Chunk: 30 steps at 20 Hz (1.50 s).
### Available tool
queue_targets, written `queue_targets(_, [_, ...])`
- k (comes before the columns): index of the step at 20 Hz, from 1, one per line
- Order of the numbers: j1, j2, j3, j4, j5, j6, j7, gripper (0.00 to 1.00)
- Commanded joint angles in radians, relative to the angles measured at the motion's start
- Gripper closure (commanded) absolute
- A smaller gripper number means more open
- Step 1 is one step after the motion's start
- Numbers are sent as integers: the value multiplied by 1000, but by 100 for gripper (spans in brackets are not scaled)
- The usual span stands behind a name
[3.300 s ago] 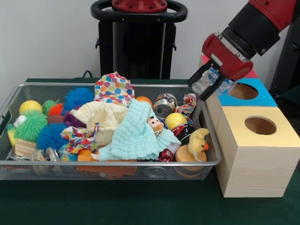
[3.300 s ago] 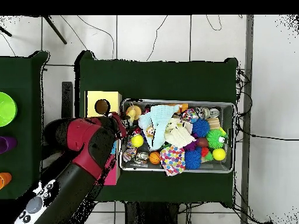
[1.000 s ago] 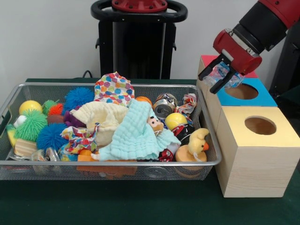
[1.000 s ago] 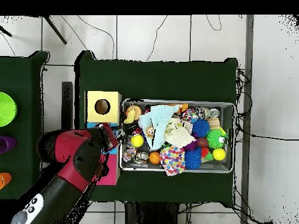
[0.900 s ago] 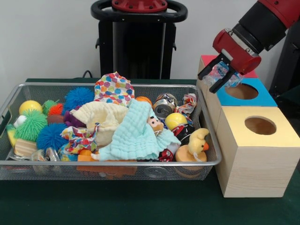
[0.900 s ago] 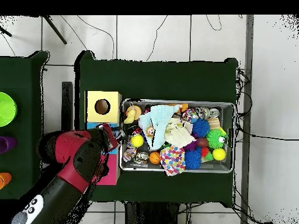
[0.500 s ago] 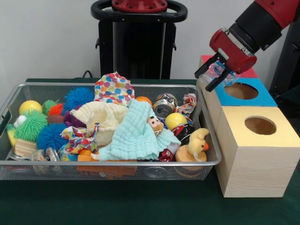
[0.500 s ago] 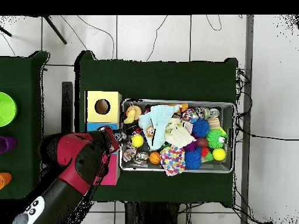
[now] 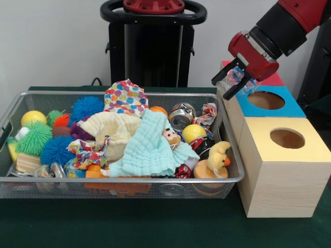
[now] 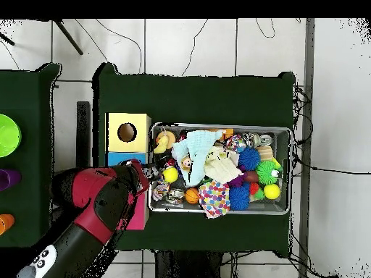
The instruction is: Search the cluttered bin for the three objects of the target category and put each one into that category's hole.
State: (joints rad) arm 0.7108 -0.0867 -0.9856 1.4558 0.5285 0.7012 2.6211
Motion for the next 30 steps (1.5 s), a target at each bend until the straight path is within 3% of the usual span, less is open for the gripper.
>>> queue_targets(1, [6,64,73,37,45,-41,325,100])
queue_targets(30, [31,111,71,-6,45,-8,415,100])
